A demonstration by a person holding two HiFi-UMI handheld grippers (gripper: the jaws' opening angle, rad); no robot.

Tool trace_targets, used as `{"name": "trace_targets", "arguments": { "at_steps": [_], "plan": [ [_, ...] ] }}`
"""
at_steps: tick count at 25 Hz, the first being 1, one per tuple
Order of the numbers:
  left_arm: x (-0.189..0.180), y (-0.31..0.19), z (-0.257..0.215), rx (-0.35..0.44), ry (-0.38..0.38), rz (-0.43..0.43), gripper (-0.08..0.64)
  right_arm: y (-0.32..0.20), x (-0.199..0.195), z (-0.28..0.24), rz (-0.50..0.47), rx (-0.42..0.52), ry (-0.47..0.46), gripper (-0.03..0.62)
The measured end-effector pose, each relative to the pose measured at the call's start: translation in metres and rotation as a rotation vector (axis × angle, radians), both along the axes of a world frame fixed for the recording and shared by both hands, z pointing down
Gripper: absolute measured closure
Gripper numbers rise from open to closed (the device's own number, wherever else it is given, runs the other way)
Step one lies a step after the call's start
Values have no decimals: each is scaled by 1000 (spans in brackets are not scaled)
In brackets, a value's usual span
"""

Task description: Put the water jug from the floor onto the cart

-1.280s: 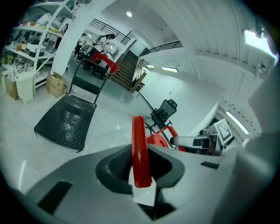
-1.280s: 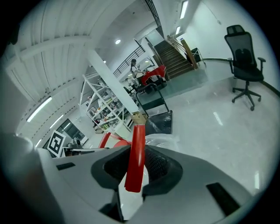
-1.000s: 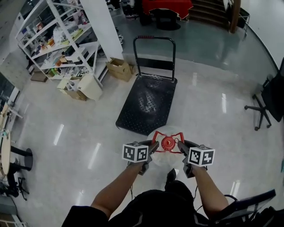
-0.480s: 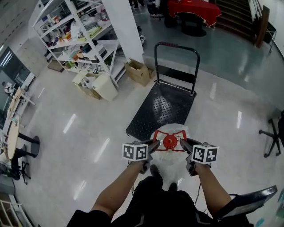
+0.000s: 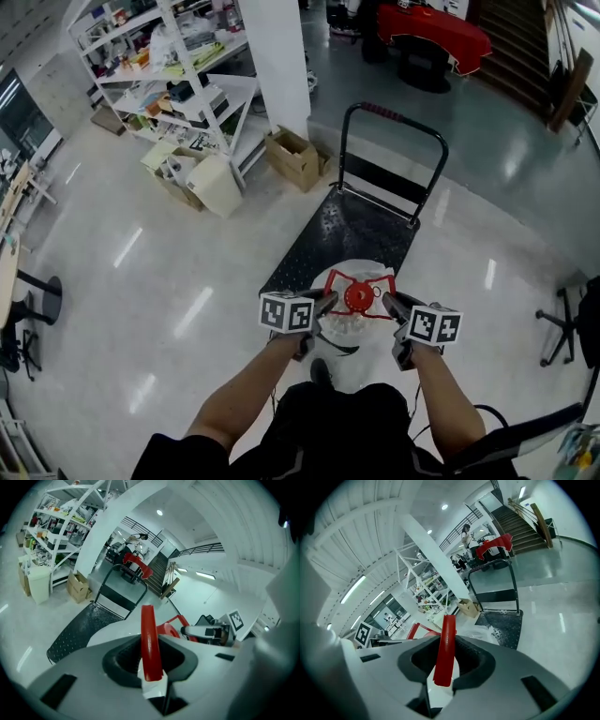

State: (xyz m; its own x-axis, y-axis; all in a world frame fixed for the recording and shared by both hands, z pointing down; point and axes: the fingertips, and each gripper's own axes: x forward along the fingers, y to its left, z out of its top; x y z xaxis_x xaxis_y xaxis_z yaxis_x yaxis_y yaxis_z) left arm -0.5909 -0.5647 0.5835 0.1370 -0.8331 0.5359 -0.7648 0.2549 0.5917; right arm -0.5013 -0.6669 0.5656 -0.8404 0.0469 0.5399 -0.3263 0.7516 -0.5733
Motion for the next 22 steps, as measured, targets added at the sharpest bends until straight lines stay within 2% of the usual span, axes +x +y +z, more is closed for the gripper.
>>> {"name": "trace_targets", "arguments": {
  "at_steps": [9, 16, 22],
  "plan": [
    [-98, -39, 22, -43, -7, -67, 489, -43, -104, 28, -76, -36, 27, 502],
    [-149, -70, 61, -101, 25, -143, 489, -79, -161, 66, -173, -71, 50, 502],
    [-186, -90, 117, -119, 108, -157, 491, -102, -203, 115, -164, -61, 112, 502]
  ]
}}
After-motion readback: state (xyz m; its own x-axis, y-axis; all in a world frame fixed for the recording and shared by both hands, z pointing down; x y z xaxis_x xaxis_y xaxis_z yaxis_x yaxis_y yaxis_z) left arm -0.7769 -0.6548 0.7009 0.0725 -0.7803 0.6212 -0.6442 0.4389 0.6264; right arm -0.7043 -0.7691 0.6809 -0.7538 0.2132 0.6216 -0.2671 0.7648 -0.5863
